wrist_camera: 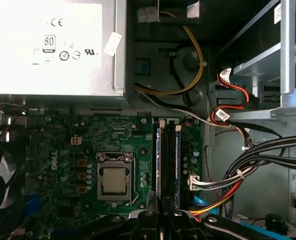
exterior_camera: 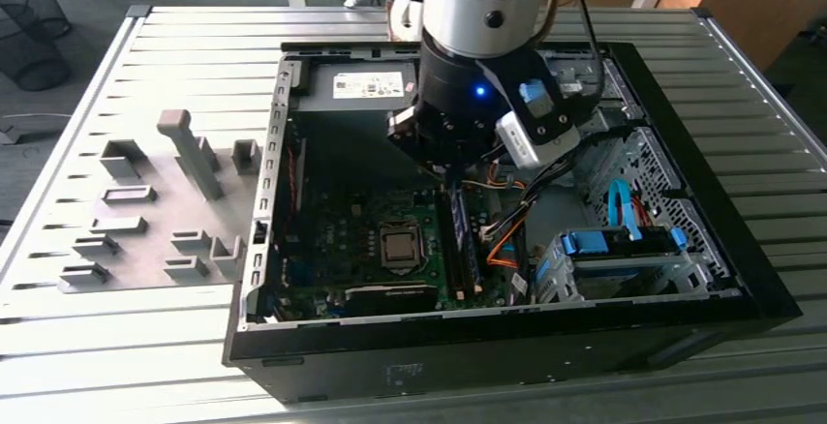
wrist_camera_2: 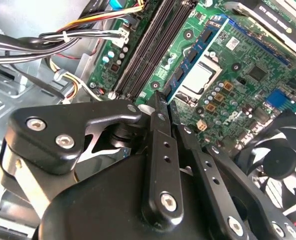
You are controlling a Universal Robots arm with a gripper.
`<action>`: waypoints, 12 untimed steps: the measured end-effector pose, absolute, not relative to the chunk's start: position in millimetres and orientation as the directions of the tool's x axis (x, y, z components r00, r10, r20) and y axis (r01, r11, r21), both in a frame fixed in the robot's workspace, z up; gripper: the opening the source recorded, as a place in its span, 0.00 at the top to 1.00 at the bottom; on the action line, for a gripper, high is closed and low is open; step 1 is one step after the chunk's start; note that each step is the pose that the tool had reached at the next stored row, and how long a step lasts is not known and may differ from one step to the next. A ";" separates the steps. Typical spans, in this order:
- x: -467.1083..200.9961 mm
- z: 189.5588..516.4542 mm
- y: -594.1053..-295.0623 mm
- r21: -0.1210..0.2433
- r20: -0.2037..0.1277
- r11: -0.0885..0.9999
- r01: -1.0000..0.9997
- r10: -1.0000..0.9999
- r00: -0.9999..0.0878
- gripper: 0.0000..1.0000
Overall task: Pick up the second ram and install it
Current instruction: 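Insert the second ram into the second slot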
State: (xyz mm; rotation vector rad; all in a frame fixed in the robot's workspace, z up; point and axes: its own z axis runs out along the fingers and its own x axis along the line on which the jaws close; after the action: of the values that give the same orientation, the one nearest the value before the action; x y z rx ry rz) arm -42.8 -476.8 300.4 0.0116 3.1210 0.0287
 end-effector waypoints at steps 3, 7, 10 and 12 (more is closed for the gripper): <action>-42.8 294.9 -477.4 0.018 -0.020 1.000 0.009 0.009 -1.000 0.86; -42.8 287.6 -478.3 0.019 -0.020 1.000 0.011 0.012 -1.000 0.86; -42.8 282.1 -478.8 0.018 -0.020 1.000 0.014 0.015 -1.000 0.86; -42.6 278.5 -478.9 0.018 -0.020 1.000 0.016 0.016 -1.000 0.86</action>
State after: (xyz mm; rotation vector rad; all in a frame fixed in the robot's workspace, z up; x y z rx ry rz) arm -42.6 -478.9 278.5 0.0250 3.1208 0.0285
